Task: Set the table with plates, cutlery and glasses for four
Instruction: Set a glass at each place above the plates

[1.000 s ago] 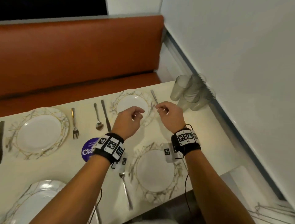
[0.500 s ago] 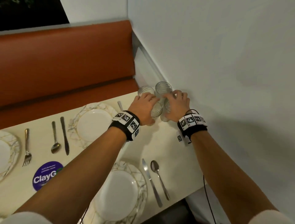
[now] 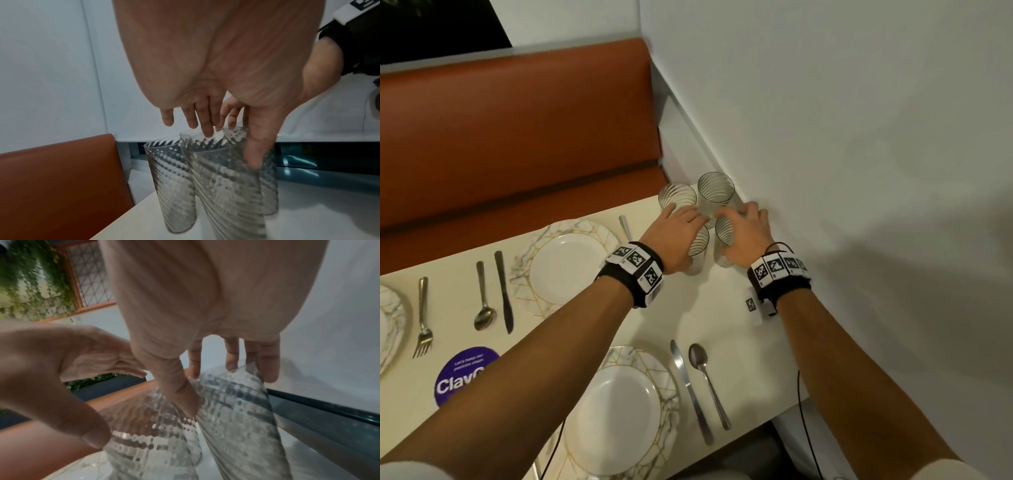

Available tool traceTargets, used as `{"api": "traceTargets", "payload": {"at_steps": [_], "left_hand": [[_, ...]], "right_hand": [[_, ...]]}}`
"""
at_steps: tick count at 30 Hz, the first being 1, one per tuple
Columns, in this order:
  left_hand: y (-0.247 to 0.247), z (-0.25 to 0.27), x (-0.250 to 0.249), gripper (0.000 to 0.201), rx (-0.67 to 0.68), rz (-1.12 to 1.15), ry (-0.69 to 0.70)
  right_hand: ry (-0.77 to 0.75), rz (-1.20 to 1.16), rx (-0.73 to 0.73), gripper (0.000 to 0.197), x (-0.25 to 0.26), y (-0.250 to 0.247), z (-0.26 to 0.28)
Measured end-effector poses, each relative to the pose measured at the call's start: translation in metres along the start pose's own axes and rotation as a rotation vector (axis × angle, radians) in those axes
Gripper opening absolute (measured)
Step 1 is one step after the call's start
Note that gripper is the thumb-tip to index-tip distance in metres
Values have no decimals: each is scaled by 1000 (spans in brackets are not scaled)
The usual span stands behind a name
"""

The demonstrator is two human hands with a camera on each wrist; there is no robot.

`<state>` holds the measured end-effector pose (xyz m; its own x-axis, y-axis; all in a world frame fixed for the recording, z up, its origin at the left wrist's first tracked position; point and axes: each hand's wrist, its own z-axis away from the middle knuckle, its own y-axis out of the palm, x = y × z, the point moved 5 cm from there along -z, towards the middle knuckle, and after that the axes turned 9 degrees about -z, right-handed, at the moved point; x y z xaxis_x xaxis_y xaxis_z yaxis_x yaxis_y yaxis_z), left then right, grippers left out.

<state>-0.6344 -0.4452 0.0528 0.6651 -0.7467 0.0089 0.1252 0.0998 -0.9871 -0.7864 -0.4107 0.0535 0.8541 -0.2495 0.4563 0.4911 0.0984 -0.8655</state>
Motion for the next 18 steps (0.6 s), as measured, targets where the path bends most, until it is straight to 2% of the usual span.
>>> {"api": "traceTargets", "payload": {"at_steps": [3,8,13,18], "left_hand": [[-9,26,4,92,-72,151,-82],[-11,98,32,89,-112,398,-286],[-1,199,86,86,-192,545,-543],[27,329,147,81,-299,655,-814]], "right_hand": [[21,27,31,69,10,-2,10],[40,69,63,76,47,10,36],[-68,42,77,83,123,47,66],[-244,-35,111,85,226,108,109]]}}
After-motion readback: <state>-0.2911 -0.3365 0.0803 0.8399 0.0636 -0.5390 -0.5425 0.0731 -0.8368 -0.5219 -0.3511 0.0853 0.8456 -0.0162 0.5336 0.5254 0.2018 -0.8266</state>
